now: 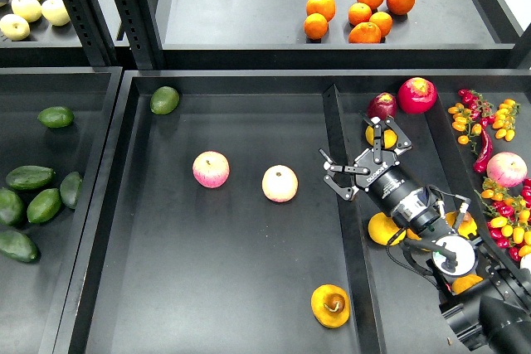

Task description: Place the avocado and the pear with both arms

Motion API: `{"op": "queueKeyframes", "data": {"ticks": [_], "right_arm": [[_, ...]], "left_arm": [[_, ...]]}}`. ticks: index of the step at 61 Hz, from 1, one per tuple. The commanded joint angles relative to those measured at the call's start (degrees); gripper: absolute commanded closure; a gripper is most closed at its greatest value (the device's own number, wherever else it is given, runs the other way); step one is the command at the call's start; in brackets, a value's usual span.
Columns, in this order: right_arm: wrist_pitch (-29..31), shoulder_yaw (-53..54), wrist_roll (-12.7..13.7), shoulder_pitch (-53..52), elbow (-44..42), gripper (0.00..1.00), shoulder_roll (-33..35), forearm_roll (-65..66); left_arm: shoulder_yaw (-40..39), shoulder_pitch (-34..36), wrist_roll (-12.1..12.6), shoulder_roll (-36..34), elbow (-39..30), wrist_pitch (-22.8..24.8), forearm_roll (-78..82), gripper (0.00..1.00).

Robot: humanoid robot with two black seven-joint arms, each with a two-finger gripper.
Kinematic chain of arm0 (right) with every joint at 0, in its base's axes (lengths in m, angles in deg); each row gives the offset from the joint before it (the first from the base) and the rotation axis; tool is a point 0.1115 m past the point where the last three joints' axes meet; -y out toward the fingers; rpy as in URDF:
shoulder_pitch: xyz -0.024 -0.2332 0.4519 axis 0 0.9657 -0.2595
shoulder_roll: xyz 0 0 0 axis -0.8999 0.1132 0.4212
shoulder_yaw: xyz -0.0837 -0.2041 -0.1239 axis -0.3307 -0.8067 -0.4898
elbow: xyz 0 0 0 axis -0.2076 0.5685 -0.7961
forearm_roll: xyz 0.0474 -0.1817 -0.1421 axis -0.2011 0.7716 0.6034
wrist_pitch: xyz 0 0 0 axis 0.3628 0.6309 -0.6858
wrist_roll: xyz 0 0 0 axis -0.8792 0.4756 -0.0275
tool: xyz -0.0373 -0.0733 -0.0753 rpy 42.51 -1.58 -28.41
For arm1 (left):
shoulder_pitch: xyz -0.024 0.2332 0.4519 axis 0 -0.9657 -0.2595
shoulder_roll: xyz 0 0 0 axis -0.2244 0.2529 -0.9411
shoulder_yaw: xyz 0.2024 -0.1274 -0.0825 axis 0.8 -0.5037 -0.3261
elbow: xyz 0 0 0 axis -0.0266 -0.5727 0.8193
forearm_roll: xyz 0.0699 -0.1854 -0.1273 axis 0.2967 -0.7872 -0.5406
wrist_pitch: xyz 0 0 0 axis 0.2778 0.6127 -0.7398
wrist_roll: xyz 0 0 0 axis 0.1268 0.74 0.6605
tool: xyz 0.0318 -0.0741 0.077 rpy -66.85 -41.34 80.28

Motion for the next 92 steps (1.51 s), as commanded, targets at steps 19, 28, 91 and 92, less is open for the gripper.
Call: {"op": "queueKeyframes", "data": {"ticks": [19, 28, 91, 92], "right_arm": [[0.00, 0.01, 0.00, 0.09, 0.00, 0.00, 0.00, 0.17], [0.00, -0.08, 0.00, 0.09, 0.00, 0.00, 0.00, 0.26], [0.00, -0.08, 0.00, 0.09, 0.00, 0.00, 0.00, 0.26], [0.00, -0.08, 0.00, 0.09, 0.00, 0.00, 0.00, 0.26]], "left_arm": [[0.27, -1.31, 0.00, 1.26, 5.30, 0.00, -1.78, 0.68], [0.45, -1.49, 0.00, 2.31, 6.97, 0.00, -1.87, 0.68], [0.53, -3.42, 0.00, 6.10, 9.43, 0.00, -1.96, 0.60], [0.53, -3.42, 0.00, 6.10, 9.43, 0.00, -1.96, 0.60]]}}
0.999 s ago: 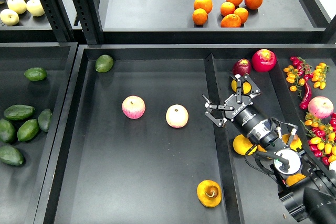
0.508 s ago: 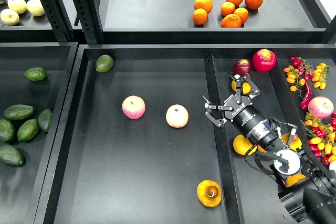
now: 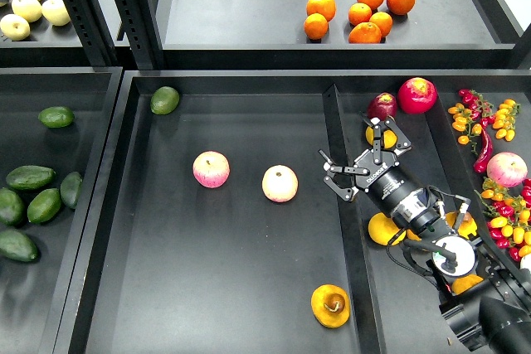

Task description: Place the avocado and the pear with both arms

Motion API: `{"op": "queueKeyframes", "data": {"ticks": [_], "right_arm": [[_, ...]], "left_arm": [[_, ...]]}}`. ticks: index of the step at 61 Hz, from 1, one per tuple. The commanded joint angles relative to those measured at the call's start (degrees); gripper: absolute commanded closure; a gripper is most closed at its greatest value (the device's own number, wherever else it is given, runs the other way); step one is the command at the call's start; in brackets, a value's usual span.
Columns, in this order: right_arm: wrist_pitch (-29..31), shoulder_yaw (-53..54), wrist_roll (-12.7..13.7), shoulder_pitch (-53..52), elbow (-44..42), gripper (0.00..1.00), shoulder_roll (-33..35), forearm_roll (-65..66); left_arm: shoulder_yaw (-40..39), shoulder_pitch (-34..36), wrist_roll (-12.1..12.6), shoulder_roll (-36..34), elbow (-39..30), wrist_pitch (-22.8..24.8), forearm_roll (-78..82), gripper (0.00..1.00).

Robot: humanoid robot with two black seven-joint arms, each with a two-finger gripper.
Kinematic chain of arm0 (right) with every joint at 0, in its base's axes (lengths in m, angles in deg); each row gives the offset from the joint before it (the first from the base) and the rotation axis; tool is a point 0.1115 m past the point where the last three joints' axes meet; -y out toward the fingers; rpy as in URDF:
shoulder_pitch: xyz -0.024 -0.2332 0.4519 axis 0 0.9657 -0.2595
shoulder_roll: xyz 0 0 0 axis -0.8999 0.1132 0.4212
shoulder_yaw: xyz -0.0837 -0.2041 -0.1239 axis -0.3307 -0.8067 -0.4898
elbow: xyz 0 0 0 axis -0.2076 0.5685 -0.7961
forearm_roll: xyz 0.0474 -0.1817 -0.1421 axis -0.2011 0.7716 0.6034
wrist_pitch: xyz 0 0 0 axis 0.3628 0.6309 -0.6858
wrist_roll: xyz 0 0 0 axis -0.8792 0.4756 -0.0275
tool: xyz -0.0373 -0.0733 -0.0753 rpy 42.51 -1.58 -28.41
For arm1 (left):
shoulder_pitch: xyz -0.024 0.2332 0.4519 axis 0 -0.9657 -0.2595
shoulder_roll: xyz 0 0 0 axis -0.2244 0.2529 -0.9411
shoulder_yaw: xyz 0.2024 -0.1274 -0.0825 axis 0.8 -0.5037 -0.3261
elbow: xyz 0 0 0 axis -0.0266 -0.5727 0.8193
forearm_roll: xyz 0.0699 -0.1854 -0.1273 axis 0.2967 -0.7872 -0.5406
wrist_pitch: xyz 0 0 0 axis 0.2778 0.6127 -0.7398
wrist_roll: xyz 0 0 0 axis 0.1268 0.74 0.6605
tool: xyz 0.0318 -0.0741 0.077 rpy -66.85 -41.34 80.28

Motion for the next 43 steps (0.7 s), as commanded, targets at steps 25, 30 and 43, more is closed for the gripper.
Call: {"op": "queueKeyframes", "data": {"ticks": [25, 30, 43], "right_arm": [[0.00, -0.07, 0.00, 0.00, 0.00, 0.00, 0.00, 0.00], [0.00, -0.07, 0.00, 0.00, 0.00, 0.00, 0.00, 0.00], [0.00, -0.07, 0.00, 0.00, 0.00, 0.00, 0.00, 0.00]], "left_arm": [[-0.54, 0.08, 0.00, 0.11, -0.71, 0.00, 0.07, 0.24], [-0.54, 0.08, 0.00, 0.11, -0.71, 0.00, 0.07, 0.22], [-0.27, 0.35, 0.00, 0.02, -1.33, 0.00, 0.16, 0.14]]}}
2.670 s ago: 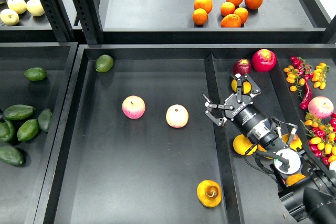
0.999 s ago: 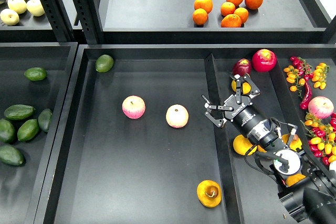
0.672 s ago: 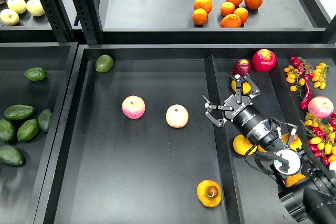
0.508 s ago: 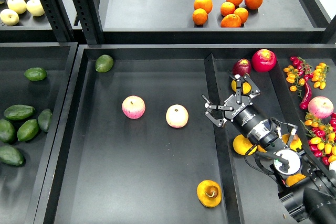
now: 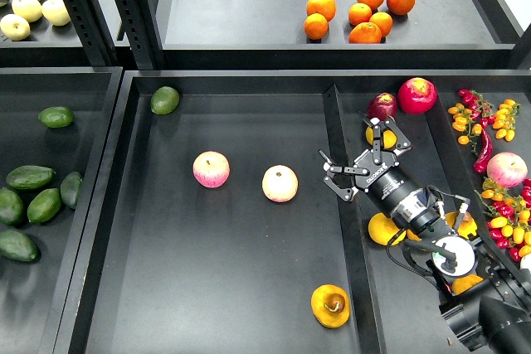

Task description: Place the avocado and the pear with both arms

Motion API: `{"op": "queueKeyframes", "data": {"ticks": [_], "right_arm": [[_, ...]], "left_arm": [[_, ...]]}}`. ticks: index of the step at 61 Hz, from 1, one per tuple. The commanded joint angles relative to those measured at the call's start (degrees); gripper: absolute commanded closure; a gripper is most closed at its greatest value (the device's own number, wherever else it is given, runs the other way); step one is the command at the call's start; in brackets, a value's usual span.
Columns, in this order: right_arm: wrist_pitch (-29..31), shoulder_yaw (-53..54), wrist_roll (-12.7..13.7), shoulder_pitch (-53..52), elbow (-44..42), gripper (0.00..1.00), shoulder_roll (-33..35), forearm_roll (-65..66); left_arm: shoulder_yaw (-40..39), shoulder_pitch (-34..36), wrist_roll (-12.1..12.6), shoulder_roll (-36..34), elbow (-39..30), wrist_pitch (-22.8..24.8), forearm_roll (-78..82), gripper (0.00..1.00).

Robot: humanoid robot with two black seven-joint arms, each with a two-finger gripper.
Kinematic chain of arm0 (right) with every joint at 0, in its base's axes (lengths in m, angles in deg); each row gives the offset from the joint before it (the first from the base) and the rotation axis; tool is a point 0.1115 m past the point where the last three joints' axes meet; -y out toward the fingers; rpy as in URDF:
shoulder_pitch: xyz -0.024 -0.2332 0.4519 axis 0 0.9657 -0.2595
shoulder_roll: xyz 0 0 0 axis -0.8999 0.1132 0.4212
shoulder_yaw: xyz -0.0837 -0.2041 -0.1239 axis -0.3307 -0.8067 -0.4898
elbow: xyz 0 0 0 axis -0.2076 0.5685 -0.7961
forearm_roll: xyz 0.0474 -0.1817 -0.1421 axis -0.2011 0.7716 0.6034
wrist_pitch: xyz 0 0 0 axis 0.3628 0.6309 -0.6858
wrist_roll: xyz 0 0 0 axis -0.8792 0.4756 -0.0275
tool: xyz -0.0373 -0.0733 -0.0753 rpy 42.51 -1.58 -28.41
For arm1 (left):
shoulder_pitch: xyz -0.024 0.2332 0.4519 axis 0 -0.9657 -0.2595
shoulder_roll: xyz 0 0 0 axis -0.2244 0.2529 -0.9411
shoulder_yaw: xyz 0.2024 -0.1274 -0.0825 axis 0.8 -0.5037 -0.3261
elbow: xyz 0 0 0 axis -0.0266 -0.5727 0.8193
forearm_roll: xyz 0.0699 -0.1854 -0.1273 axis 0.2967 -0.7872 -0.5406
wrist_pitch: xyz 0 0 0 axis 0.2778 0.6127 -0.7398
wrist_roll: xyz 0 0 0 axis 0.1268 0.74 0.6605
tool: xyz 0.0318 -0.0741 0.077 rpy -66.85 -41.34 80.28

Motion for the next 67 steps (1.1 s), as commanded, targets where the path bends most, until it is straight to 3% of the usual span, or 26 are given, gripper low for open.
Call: {"op": "queueKeyframes", "data": {"ticks": [1, 14, 35, 53, 67], "right_arm": [[0.00, 0.00, 0.00, 0.00, 0.00, 0.00, 0.00, 0.00], [0.00, 0.00, 0.00, 0.00, 0.00, 0.00, 0.00, 0.00], [0.00, -0.09, -0.09, 0.00, 0.52, 0.00, 0.00, 0.00], [0.00, -0.09, 0.17, 0.00, 0.00, 0.00, 0.00, 0.09], [0.00, 0.00, 0.17, 0.00, 0.00, 0.00, 0.00, 0.09]], "left_arm": [[0.26, 0.19, 0.00, -0.09, -0.41, 0.00, 0.00, 0.14], [-0.97, 0.54, 0.00, -0.35, -2.08, 0.00, -0.08, 0.14], [-13.71, 0.28, 0.00, -0.53, -9.29, 0.00, -2.98, 0.14], [-21.01, -0.16, 0.00, 0.26, -20.62, 0.00, -16.16, 0.14], [-31.37, -4.20, 0.00, 5.62, -26.08, 0.00, -18.10, 0.14]]}}
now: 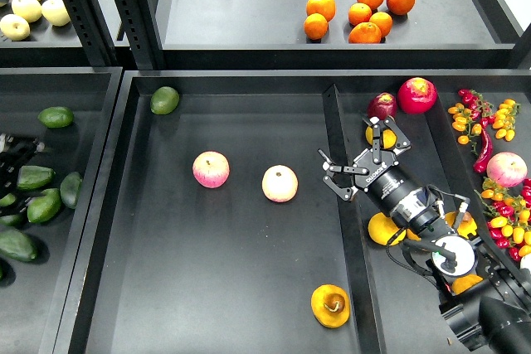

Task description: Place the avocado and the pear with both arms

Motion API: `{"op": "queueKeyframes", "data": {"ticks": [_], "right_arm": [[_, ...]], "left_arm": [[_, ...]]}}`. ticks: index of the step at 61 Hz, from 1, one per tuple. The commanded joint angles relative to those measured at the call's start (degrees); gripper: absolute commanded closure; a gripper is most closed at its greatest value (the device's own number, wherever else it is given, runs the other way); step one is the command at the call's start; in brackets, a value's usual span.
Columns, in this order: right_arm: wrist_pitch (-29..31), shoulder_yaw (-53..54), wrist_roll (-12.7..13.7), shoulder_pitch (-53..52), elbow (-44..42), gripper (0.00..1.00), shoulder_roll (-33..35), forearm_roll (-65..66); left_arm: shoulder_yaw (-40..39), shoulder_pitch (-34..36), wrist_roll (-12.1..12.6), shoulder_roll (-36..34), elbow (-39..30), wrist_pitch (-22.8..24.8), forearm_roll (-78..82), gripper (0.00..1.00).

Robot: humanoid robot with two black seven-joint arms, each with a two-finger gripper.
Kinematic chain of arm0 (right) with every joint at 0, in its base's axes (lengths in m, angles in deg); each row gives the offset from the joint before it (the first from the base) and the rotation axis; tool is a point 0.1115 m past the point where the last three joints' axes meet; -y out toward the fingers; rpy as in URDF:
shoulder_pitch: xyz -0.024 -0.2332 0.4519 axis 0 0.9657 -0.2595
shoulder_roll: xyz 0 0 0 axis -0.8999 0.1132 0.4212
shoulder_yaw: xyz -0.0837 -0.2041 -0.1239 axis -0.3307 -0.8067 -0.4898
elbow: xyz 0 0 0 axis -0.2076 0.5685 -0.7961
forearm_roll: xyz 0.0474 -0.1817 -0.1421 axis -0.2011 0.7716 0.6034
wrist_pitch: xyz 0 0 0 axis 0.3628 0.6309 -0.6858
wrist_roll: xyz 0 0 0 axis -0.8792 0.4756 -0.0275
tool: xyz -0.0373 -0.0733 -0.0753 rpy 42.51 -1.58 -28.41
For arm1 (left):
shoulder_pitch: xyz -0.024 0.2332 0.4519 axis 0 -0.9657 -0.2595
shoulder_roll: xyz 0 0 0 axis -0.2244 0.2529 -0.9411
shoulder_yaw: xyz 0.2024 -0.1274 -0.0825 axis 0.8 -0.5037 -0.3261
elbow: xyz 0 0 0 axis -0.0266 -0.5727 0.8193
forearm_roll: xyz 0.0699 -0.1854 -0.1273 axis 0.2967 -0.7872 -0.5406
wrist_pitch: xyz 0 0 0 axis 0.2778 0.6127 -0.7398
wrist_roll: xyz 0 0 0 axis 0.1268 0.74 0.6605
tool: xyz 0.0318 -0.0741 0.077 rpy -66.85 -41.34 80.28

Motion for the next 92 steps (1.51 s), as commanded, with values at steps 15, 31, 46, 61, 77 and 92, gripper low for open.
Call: {"op": "queueKeyframes", "data": {"ticks": [15, 31, 46, 61, 77, 92], "right_arm": [[0.00, 0.07, -0.17, 0.00, 0.61, 0.00, 0.00, -0.09], [0.00, 0.07, -0.17, 0.00, 1.23, 0.00, 0.00, -0.53], [0.00, 0.69, 0.01, 0.00, 1.32, 0.00, 0.00, -0.53], [0.00, 0.51, 0.10, 0.00, 1.58, 0.00, 0.00, -0.44], [0.00, 0.69, 0.10, 0.00, 1.49, 0.00, 0.00, -0.44], [0.00, 0.60, 1.76, -0.18, 2.02, 0.01, 0.00, 0.17]], "left_arm": [[-25.32, -6.86, 0.00, 15.78, -4.42, 0.01, -0.30, 0.11], [-34.73, -13.10, 0.00, 26.24, -12.76, 0.01, -0.30, 0.07], [-36.14, -17.94, 0.00, 36.52, -16.90, 0.01, -0.30, 0.04], [-35.08, -23.47, 0.00, 40.13, -17.86, 0.01, -0.39, 0.01], [-33.76, -23.91, -6.55, 40.13, -17.60, 0.01, -0.48, 0.01], [-30.69, -23.92, -9.54, 40.13, -16.90, 0.01, -0.48, 0.01]]}}
